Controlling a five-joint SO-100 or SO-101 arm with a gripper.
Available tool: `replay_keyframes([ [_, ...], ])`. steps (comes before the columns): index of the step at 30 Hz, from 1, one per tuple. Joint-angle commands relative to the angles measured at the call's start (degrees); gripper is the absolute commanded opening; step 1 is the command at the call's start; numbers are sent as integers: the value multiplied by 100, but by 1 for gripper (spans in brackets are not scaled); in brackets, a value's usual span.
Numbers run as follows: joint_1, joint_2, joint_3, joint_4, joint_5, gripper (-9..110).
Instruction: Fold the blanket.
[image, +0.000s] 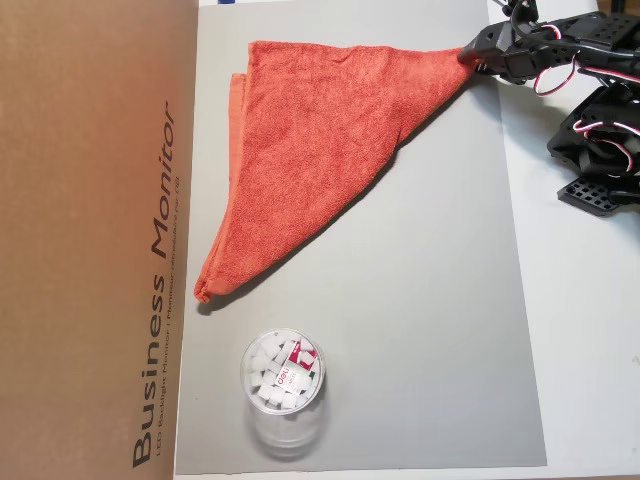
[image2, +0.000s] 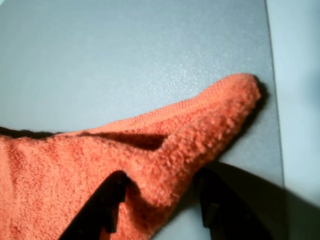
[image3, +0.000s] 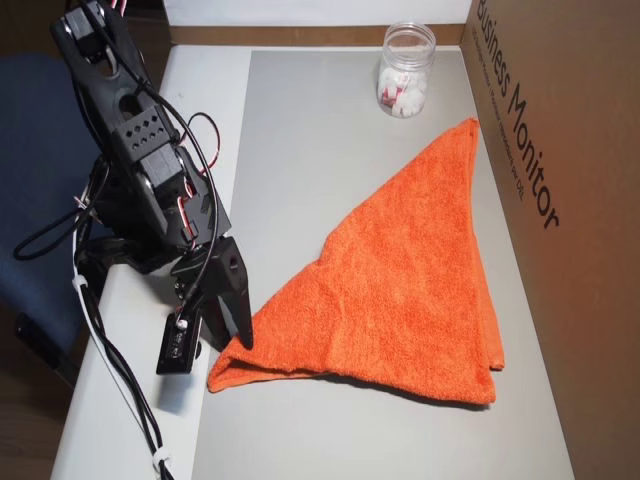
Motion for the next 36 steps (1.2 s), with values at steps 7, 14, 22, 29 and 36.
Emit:
replay_keyframes([
  [7,53,-448,-123,-738,-35,13],
  [14,123,-615,-132,-817,-35,11],
  [22,237,-589,-114,-729,-413,1],
  [29,765,-519,-35,-712,-1564,0],
  [36,1389,-519,-79,-712,-2399,0],
])
